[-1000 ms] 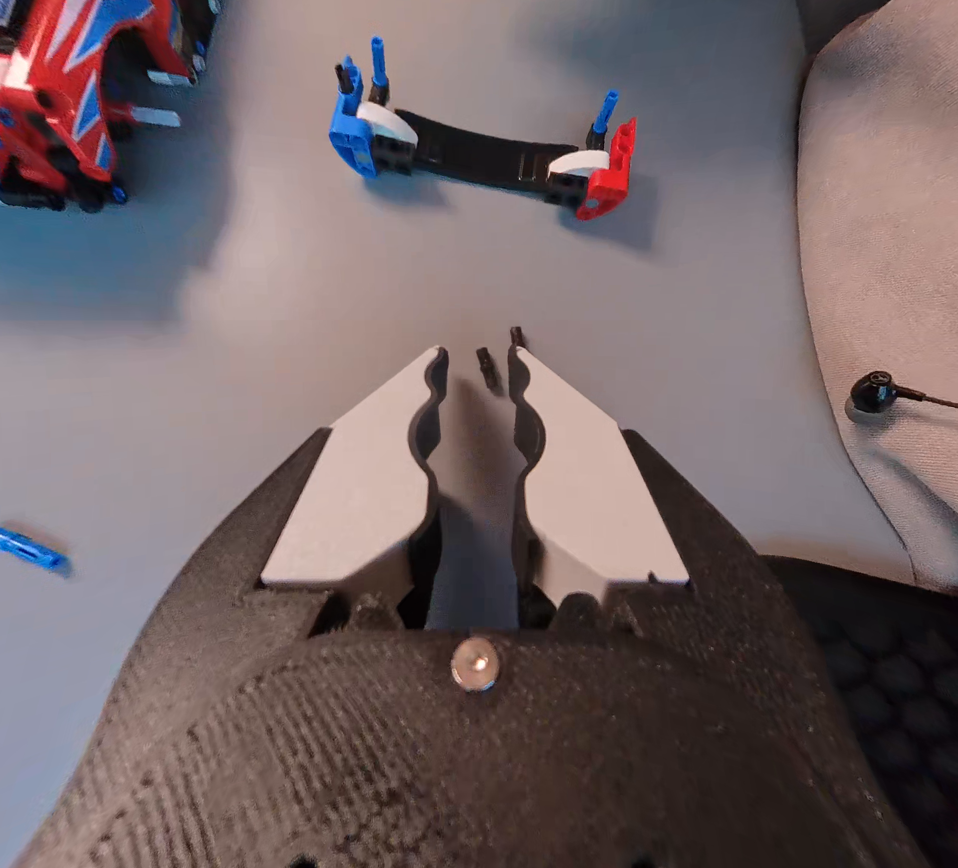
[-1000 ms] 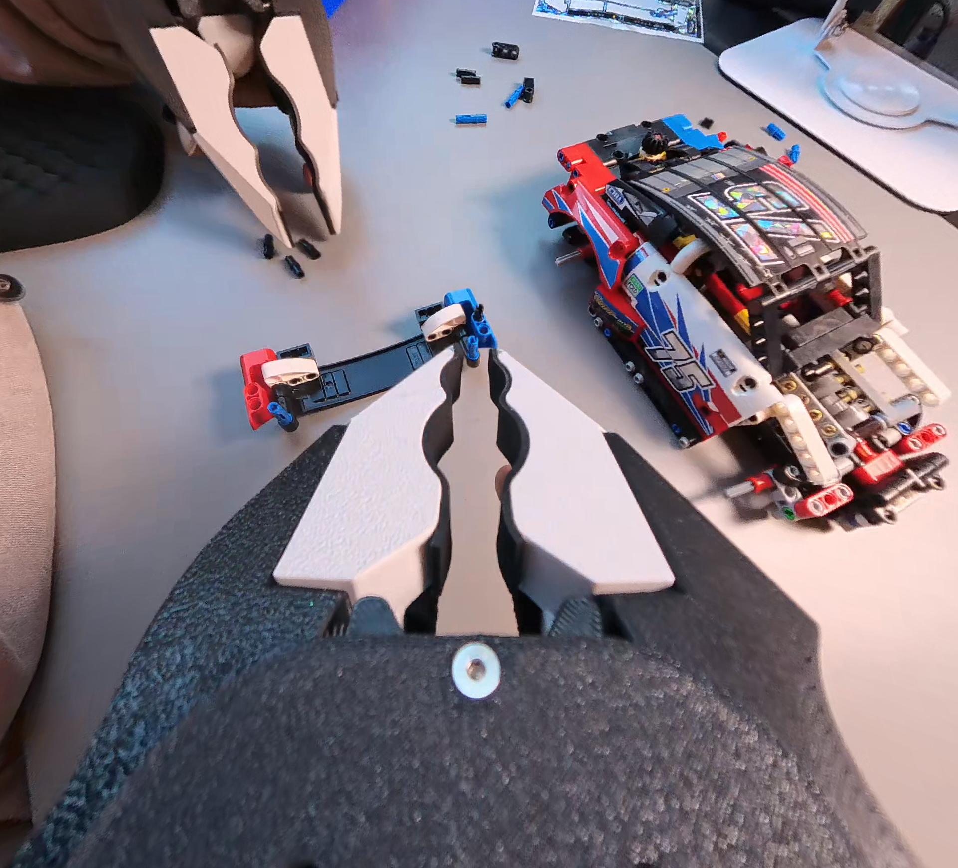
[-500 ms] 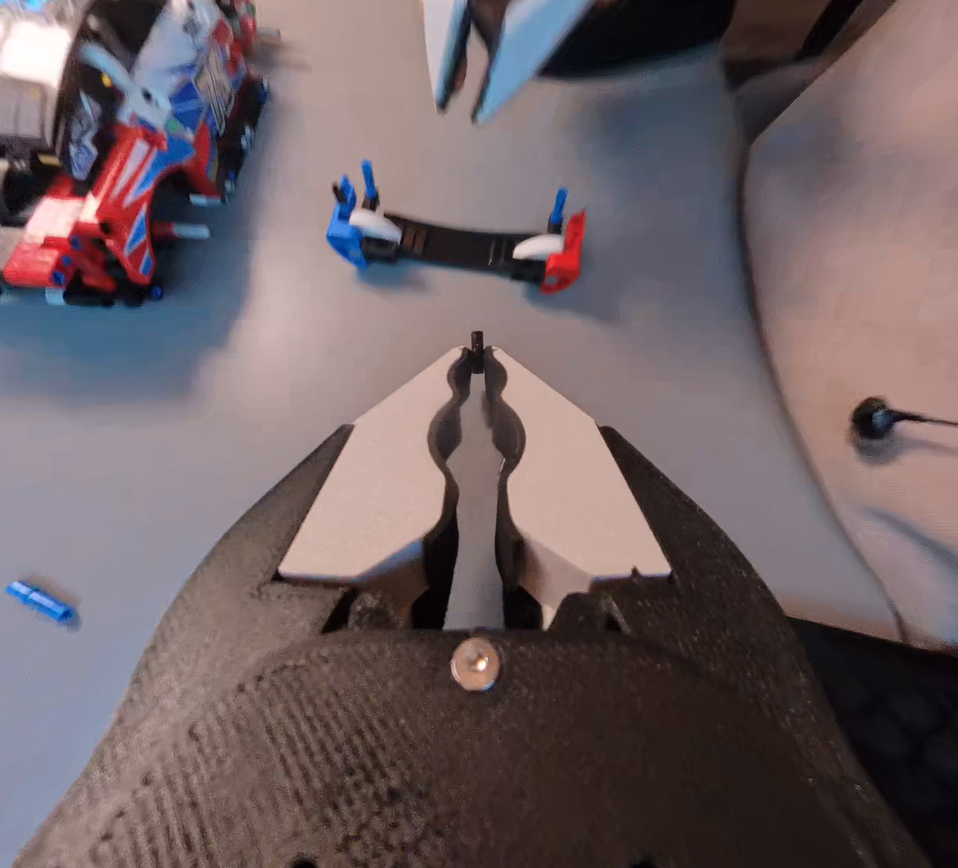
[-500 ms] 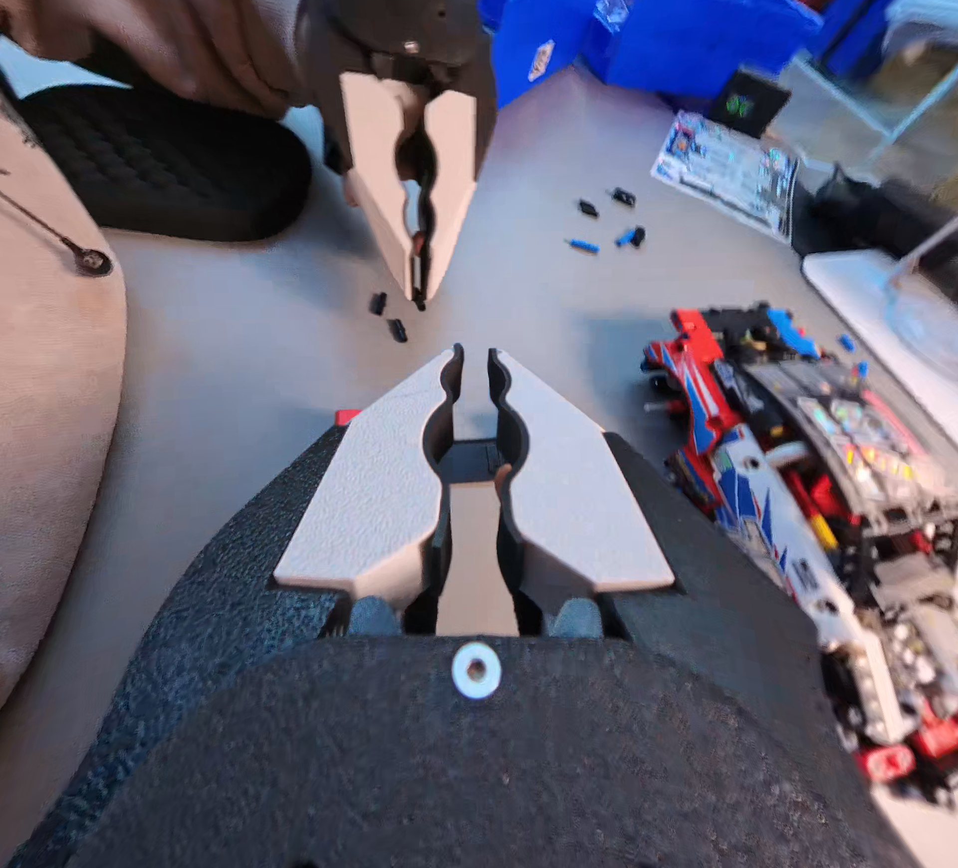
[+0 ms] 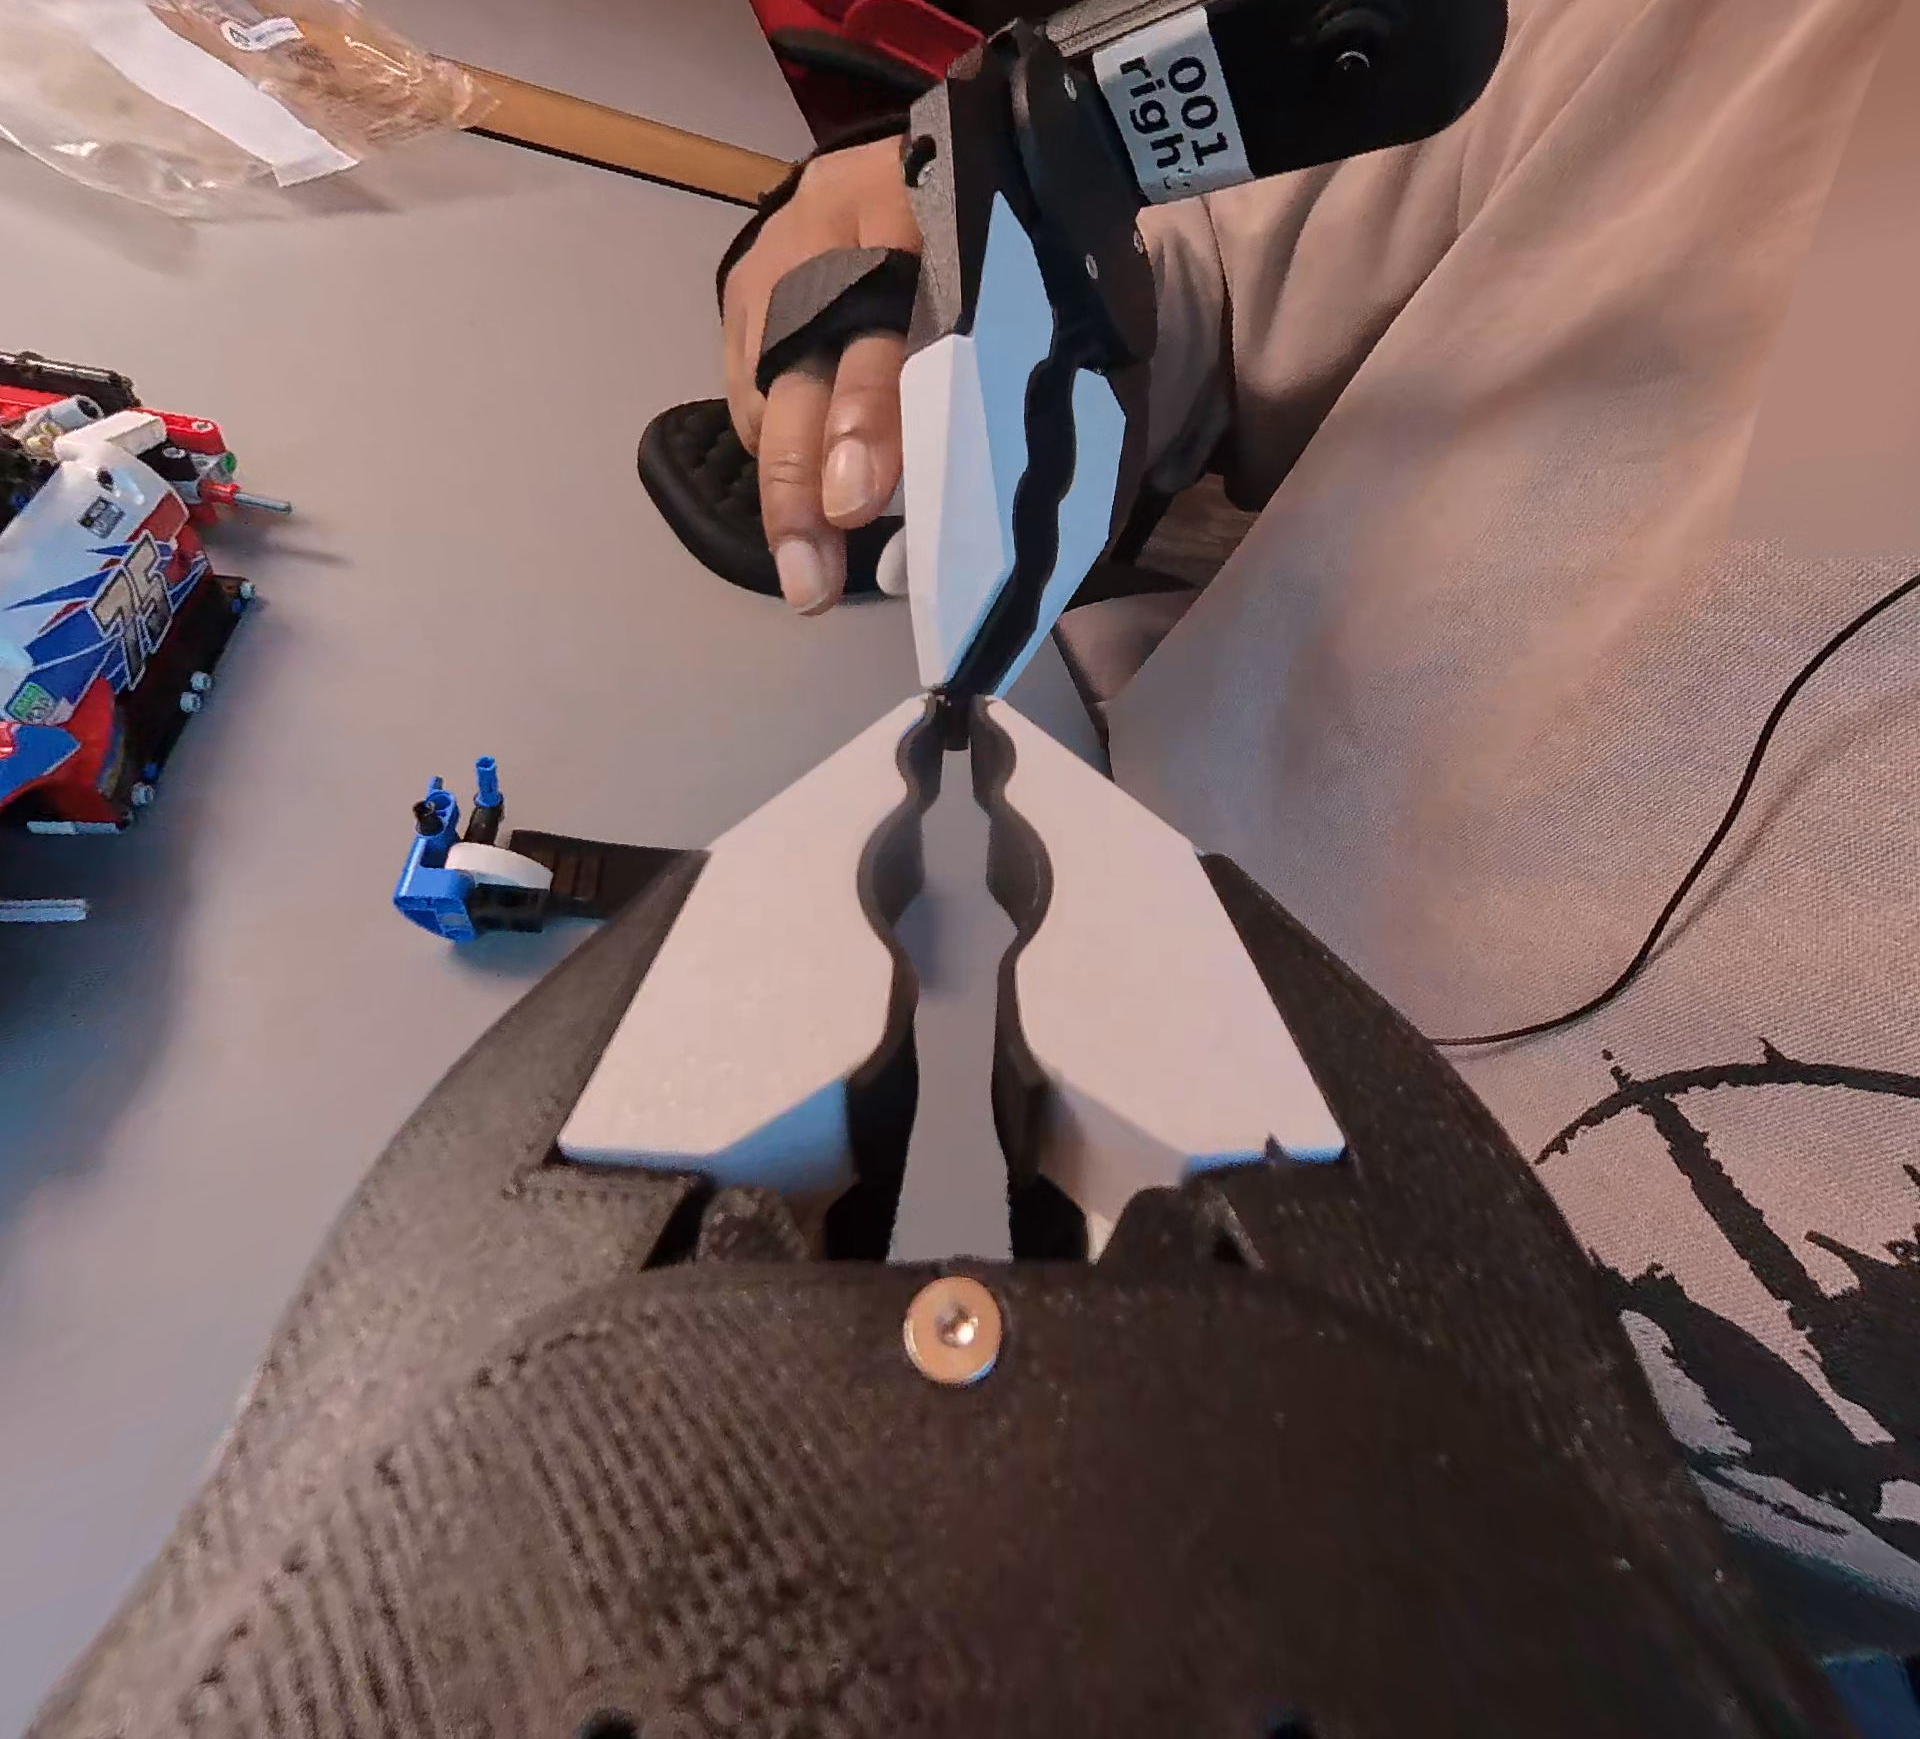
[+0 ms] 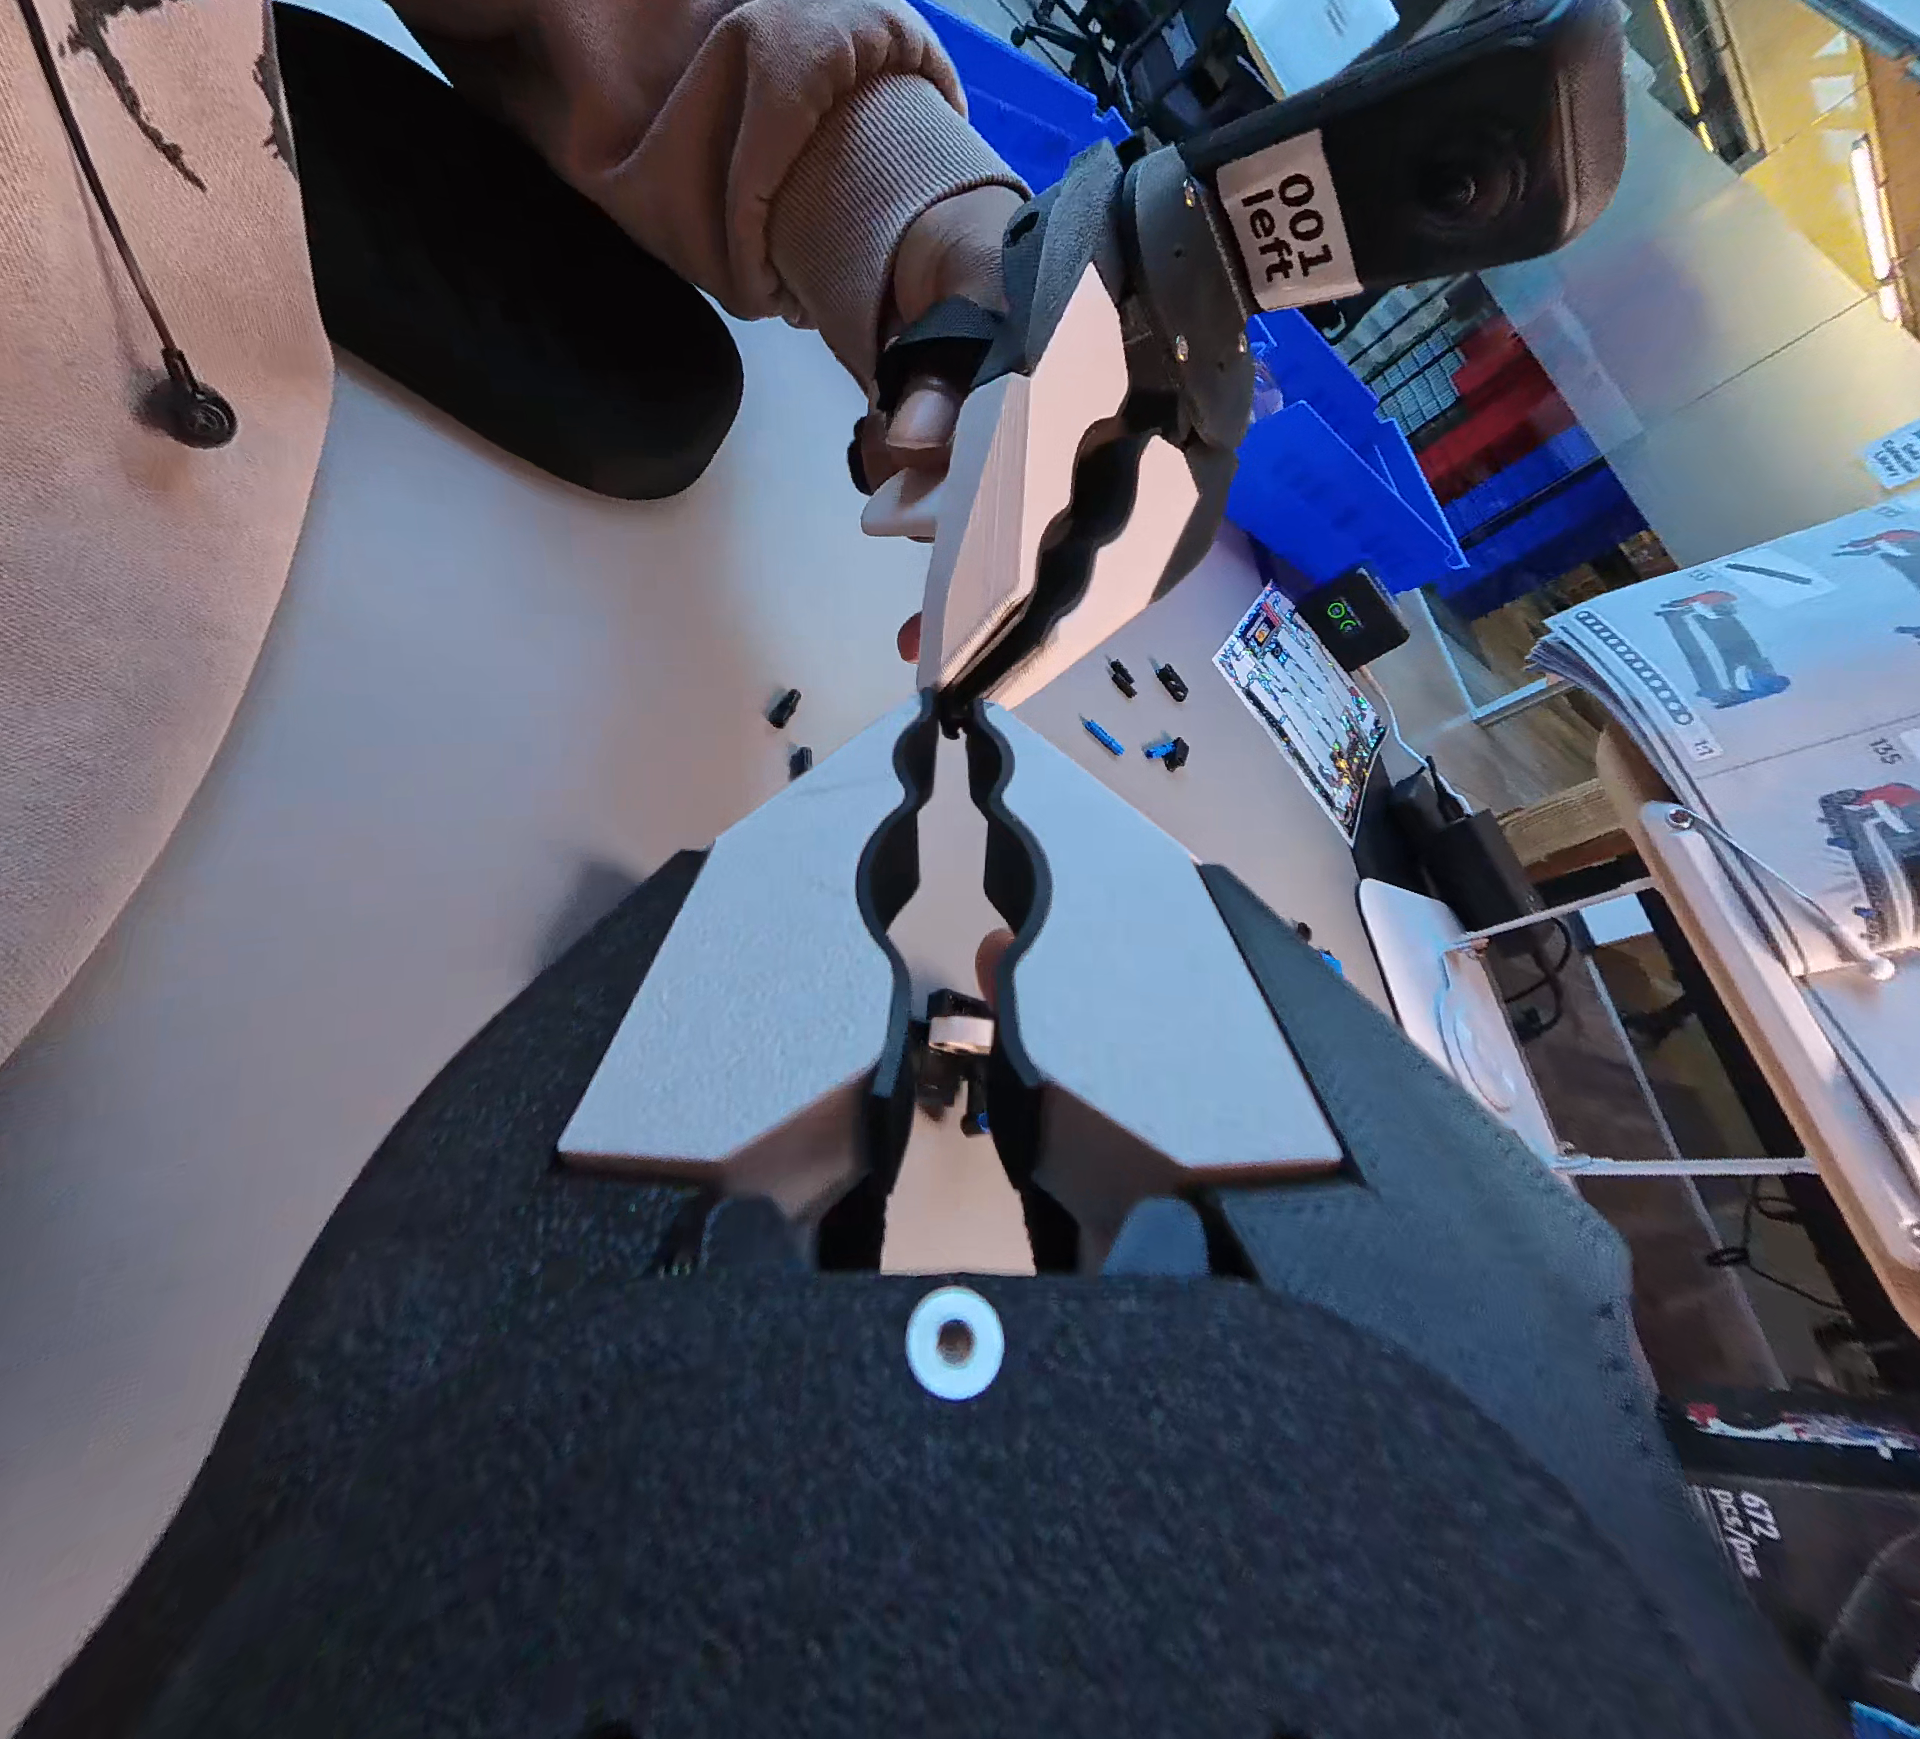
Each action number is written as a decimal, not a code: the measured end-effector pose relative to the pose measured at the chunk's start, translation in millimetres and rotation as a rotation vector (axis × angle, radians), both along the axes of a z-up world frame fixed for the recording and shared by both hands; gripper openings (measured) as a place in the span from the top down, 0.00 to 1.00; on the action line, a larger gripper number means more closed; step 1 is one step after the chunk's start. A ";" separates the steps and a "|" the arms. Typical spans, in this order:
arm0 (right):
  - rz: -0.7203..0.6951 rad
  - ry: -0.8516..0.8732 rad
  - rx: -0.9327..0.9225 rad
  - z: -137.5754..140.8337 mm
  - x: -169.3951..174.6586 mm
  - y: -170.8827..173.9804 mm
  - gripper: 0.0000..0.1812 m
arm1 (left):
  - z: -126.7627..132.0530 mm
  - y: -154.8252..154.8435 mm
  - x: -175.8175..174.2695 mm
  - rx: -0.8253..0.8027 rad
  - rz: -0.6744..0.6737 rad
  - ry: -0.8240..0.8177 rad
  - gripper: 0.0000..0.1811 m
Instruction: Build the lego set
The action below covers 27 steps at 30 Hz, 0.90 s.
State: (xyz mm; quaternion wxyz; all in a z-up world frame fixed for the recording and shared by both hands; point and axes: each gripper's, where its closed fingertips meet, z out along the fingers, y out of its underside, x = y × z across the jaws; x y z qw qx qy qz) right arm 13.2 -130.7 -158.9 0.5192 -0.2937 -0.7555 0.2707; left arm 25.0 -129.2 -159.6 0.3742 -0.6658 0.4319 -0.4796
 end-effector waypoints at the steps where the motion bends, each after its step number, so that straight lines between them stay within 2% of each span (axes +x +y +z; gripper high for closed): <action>1: -0.008 0.006 0.007 0.6 1.0 1.1 0.99 | 1.0 1.1 0.7 -0.012 0.006 -0.010 0.99; 8: -0.053 0.088 -0.026 15.0 8.9 11.3 0.99 | 17.1 12.1 -5.0 -0.039 0.069 -0.109 0.94; 27: -0.020 0.088 -0.021 17.2 7.1 4.8 0.98 | 14.8 2.9 5.7 -0.123 -0.023 -0.162 0.99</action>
